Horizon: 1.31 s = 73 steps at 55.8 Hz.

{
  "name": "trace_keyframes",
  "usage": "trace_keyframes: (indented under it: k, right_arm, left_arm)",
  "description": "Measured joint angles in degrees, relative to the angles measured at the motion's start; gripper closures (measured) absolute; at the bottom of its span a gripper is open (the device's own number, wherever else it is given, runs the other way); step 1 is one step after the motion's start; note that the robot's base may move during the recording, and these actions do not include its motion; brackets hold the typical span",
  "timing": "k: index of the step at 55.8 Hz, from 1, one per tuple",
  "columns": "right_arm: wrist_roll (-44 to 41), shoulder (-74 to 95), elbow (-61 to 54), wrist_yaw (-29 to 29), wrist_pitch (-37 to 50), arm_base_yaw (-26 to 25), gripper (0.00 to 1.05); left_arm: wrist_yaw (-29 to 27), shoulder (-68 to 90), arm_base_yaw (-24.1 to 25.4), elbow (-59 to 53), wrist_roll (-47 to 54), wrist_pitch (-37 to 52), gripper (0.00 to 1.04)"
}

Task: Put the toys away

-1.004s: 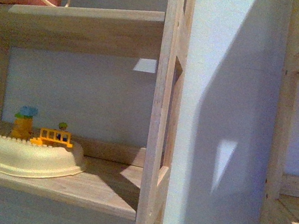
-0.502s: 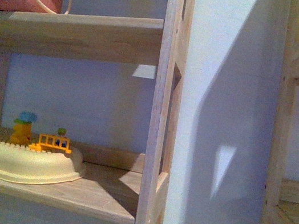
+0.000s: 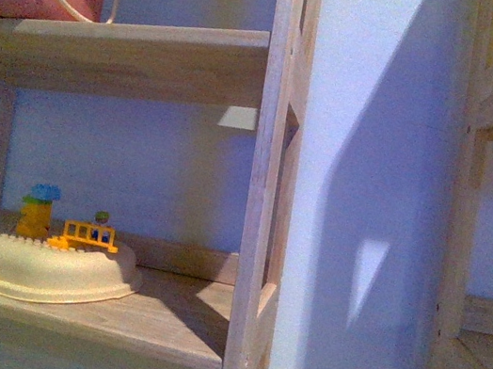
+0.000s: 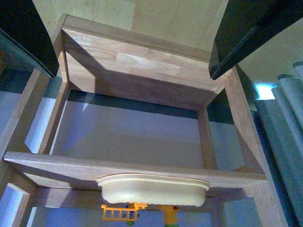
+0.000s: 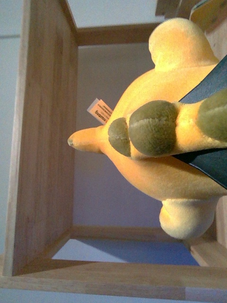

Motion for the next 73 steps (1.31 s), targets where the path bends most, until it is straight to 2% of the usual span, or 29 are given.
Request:
trace_keyframes:
  k: [31, 54, 73]
  right_arm:
    - [8.2, 20.2, 17.2, -1.0, -1.1, 12.6, 0.98]
    - [14.6, 29.7, 21.0, -1.2, 1.9, 15.7, 0.98]
    - [16.5, 31.9, 16.4, 0.1, 6.5, 17.9, 0.98]
  left_arm:
    - [0.0, 0.0, 0.0, 0.0, 0.0, 0.0, 0.06]
    - [0.0, 0.0, 0.0, 0.0, 0.0, 0.0, 0.06]
    - [0.0, 0.0, 0.0, 0.0, 0.0, 0.0, 0.06]
